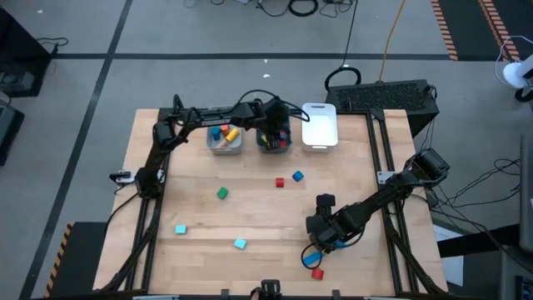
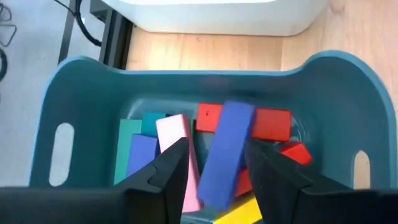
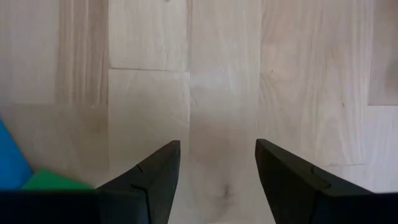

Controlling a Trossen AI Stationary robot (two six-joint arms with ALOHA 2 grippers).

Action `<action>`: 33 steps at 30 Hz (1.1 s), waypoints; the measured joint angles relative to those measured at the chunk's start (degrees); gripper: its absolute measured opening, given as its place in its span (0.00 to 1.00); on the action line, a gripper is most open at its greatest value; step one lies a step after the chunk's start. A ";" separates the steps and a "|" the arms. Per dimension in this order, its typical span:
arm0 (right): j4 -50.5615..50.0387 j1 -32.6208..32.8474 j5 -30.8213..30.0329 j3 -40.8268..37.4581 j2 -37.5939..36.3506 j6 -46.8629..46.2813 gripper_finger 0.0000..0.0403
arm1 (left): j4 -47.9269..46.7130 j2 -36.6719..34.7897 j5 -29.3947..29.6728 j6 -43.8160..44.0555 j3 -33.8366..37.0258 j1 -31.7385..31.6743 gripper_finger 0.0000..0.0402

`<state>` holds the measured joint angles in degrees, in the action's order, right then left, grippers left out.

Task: Sort blocks by size
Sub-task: Put the blue rectangle block into the blue bin

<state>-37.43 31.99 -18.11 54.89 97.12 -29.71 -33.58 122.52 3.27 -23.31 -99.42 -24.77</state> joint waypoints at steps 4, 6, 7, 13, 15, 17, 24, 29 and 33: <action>-0.09 0.00 -1.56 0.00 -0.04 -0.34 0.50 | -0.52 -0.33 0.73 0.49 0.00 0.38 0.45; -0.10 0.07 -1.53 0.01 -0.10 -0.60 0.50 | -2.96 -1.25 2.56 1.29 0.05 0.94 0.46; -0.37 0.08 -1.43 0.09 -0.13 -0.62 0.50 | -3.83 -1.96 3.16 1.46 0.07 1.29 0.47; -4.74 1.82 -1.38 4.81 -0.13 0.78 0.50 | -10.44 -6.92 2.92 3.86 0.01 3.33 0.46; -6.42 3.37 -1.30 7.49 -0.13 1.84 0.50 | -12.53 -8.74 2.68 5.19 0.00 4.29 0.44; -6.44 4.99 -0.60 9.67 -0.23 3.06 0.50 | -13.75 -10.50 1.47 6.55 0.34 5.53 0.42; -2.98 9.64 5.54 10.06 -0.25 0.57 0.50 | -13.68 -15.65 0.22 10.58 5.79 11.00 0.34; 1.34 12.48 6.05 9.77 -0.12 -1.84 0.50 | -13.62 -17.50 0.24 13.84 9.40 16.02 0.29; 2.93 13.34 5.09 9.79 2.01 -1.70 0.50 | -13.53 -18.81 0.97 16.85 12.10 20.68 0.26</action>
<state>-34.50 45.32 -13.02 64.69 99.14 -31.41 -47.10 103.71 4.24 -6.46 -87.31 -4.09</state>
